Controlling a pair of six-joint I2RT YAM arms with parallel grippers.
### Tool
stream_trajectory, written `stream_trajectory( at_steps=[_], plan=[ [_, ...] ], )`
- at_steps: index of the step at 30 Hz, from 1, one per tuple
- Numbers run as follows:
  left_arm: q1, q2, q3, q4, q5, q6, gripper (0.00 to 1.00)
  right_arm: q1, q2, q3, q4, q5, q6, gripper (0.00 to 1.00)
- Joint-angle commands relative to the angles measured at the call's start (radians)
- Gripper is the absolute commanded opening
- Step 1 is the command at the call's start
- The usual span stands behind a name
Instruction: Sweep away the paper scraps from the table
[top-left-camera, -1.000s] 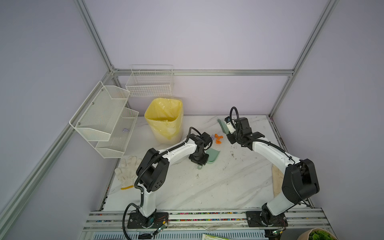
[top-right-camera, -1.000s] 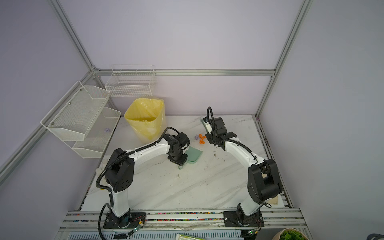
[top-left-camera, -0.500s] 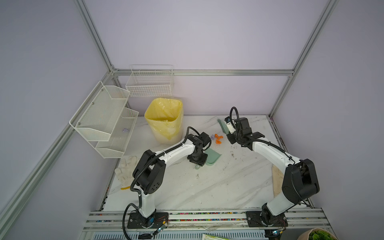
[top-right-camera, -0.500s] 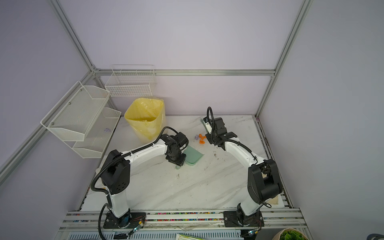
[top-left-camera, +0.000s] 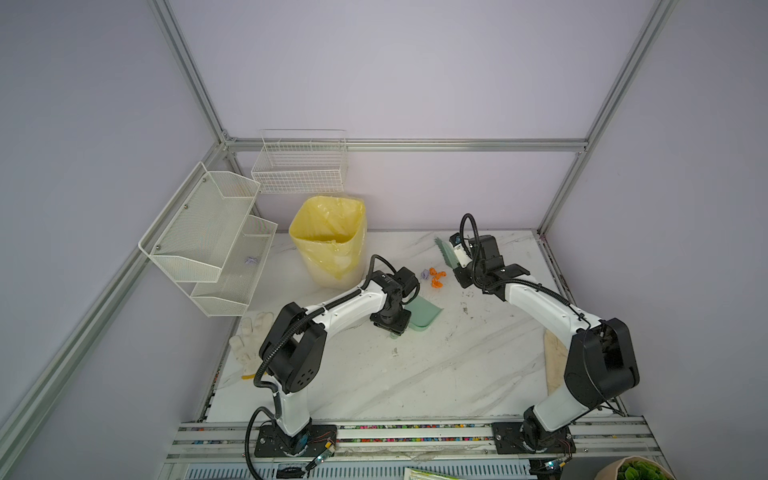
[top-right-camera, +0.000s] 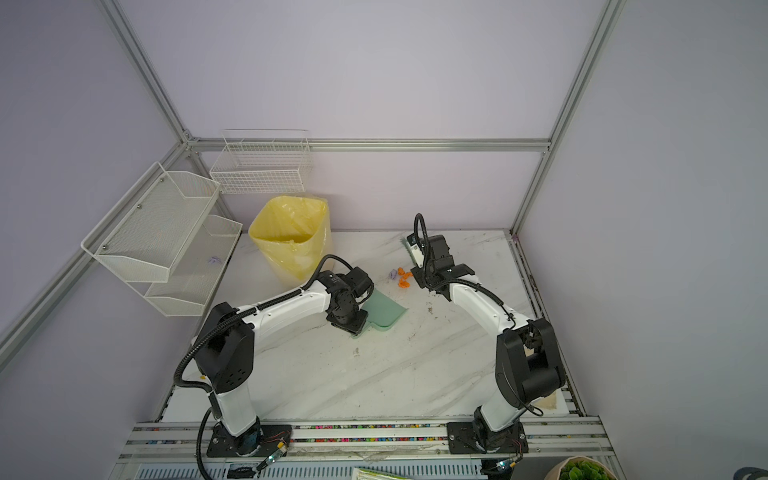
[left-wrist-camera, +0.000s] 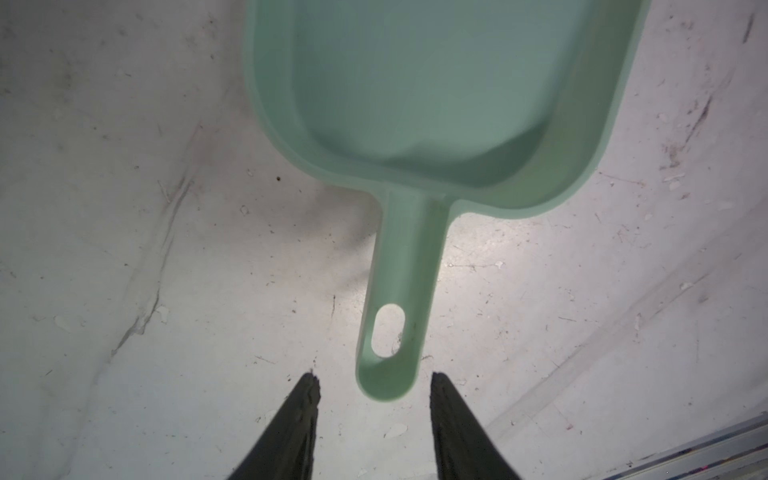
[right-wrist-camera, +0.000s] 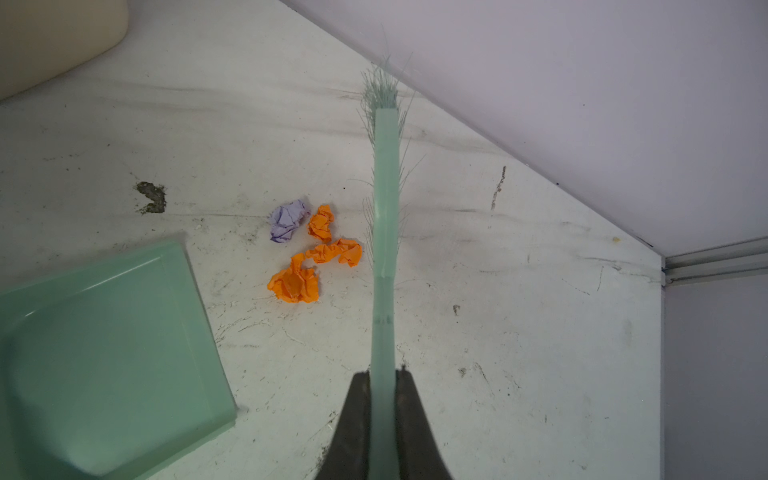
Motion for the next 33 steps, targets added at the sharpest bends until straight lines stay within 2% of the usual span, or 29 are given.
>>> stream_trajectory(
  at_steps=[1,13,33],
  plan=[
    [0.000,0.003,-0.029,0.021,-0.020,0.016,0.44,-0.005,-0.039,-0.005,0.017,-0.003,-0.002,0.00],
    [0.000,0.035,-0.016,0.017,-0.059,0.025,0.42,-0.004,-0.045,-0.006,0.011,0.003,-0.004,0.00],
    [0.000,0.043,-0.070,0.054,-0.015,0.013,0.36,-0.005,-0.037,-0.007,0.016,0.011,-0.006,0.00]
  ],
)
